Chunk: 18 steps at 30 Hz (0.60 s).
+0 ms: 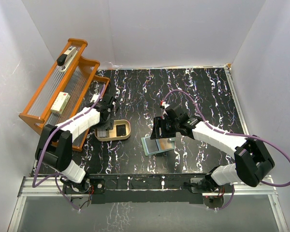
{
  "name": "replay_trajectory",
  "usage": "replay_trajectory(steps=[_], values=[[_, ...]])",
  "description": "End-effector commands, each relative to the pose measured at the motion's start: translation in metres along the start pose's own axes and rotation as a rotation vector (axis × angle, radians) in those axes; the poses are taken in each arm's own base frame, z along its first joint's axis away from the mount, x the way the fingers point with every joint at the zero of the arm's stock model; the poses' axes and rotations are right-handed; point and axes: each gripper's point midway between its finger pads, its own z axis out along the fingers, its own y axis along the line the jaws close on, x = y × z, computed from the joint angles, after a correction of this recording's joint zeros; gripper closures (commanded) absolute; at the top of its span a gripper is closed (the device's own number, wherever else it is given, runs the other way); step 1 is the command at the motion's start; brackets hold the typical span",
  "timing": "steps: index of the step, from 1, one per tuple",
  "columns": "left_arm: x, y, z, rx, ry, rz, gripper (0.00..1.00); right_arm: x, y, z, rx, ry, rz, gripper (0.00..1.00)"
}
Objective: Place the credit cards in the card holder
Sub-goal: Move the storage box to the center of the board.
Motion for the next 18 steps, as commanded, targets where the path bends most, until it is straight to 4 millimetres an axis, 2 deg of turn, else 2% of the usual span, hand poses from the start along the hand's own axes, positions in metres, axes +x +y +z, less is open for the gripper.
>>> replay_trajectory(steps=[1, 9, 13, 18], values=[[-0.016, 0.012, -0.016, -0.023, -0.049, 0.0, 0.42, -0.011, 0.011, -0.004, -0.046, -0.056, -0.018, 0.4], [-0.018, 0.001, -0.017, 0.035, -0.042, 0.0, 0.51, -0.015, 0.015, -0.002, -0.051, -0.059, -0.004, 0.41], [-0.018, -0.009, -0.021, 0.103, -0.069, -0.039, 0.5, -0.037, 0.039, 0.001, -0.111, -0.131, 0.057, 0.42], [-0.014, -0.005, -0.018, 0.075, -0.055, -0.042, 0.41, -0.064, 0.067, 0.016, -0.112, -0.163, 0.05, 0.43]])
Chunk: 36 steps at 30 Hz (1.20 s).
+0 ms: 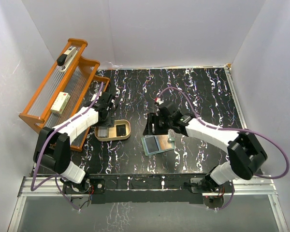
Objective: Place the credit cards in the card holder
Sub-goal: Move the storage box to the center of the board.
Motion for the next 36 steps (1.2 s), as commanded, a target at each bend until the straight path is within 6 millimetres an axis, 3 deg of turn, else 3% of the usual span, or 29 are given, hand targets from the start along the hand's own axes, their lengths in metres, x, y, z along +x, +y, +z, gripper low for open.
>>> replay_trajectory(steps=[1, 9, 15, 20, 29, 36], values=[[0.0, 0.005, -0.007, -0.003, -0.014, -0.019, 0.4, -0.054, 0.053, 0.01, -0.083, -0.139, -0.019, 0.43], [-0.004, 0.008, -0.011, -0.011, -0.033, -0.017, 0.37, -0.068, 0.073, 0.059, -0.066, -0.111, -0.044, 0.43], [-0.001, 0.002, -0.008, 0.022, -0.033, -0.022, 0.41, -0.066, 0.073, 0.1, -0.049, -0.057, -0.048, 0.47], [0.007, 0.01, -0.001, -0.019, -0.006, -0.002, 0.46, -0.06, 0.067, 0.125, -0.02, -0.019, -0.044, 0.48], [0.002, 0.021, -0.005, -0.034, -0.022, -0.002, 0.57, -0.041, 0.051, 0.144, 0.015, 0.027, -0.045, 0.56], [-0.008, 0.029, -0.012, -0.065, -0.046, -0.005, 0.57, -0.035, 0.05, 0.145, 0.014, 0.035, -0.049, 0.61]])
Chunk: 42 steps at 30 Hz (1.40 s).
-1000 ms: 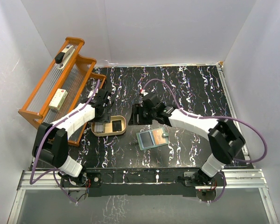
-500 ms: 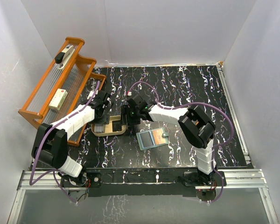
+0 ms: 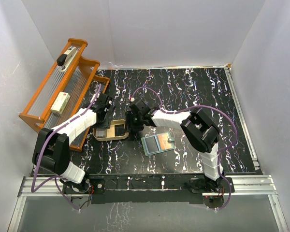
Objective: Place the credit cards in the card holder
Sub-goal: Move the storage box to the center of the board.
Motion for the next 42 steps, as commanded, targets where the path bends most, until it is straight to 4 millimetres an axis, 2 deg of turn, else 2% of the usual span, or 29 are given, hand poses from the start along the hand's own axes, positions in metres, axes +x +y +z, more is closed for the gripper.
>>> replay_trajectory(steps=[1, 11, 19, 26, 37, 40, 42], values=[[-0.015, 0.018, -0.017, -0.051, -0.054, -0.003, 0.55, -0.008, 0.01, 0.001, -0.025, -0.039, -0.02, 0.61], [-0.019, 0.022, -0.019, -0.072, -0.063, 0.008, 0.49, -0.011, 0.012, 0.001, -0.02, -0.046, -0.026, 0.65], [-0.019, 0.026, -0.02, -0.083, -0.063, 0.012, 0.47, -0.006, 0.004, 0.002, 0.008, -0.038, -0.025, 0.69], [-0.017, 0.019, -0.02, -0.038, -0.06, 0.0, 0.54, -0.001, -0.001, -0.001, 0.022, -0.048, -0.016, 0.73], [-0.012, 0.012, -0.014, -0.013, -0.018, 0.033, 0.63, 0.0, -0.002, -0.002, 0.022, -0.048, -0.015, 0.75], [-0.013, 0.013, -0.014, -0.016, -0.018, 0.034, 0.63, 0.001, 0.0, -0.001, 0.018, -0.045, -0.017, 0.75], [-0.015, 0.013, -0.015, -0.019, -0.023, 0.03, 0.57, 0.001, 0.0, -0.001, 0.017, -0.042, -0.018, 0.75]])
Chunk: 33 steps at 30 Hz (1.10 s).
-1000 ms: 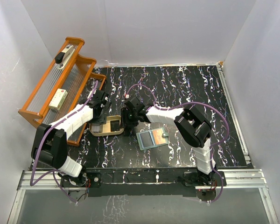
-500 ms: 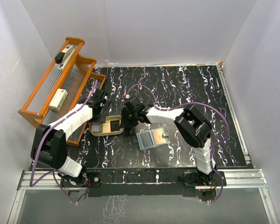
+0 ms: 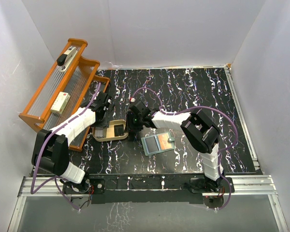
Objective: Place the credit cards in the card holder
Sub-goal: Move the storage box to the center of the board.
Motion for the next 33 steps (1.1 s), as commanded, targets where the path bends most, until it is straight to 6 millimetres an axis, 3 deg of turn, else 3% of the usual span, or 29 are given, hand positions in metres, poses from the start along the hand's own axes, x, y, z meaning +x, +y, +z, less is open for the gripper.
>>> replay_trajectory(steps=[1, 12, 25, 33], values=[[-0.011, 0.007, -0.008, -0.015, -0.023, -0.003, 0.54, 0.001, -0.004, -0.002, 0.023, -0.011, -0.032, 0.75], [-0.014, 0.01, -0.003, -0.043, -0.02, 0.019, 0.46, 0.0, -0.002, -0.001, 0.017, -0.009, -0.036, 0.75], [-0.013, 0.009, -0.002, -0.036, -0.012, 0.025, 0.58, -0.001, -0.002, 0.0, 0.018, -0.006, -0.043, 0.75], [-0.017, 0.001, -0.014, 0.026, -0.036, -0.014, 0.47, -0.001, -0.011, -0.003, 0.073, -0.008, -0.044, 0.8]])
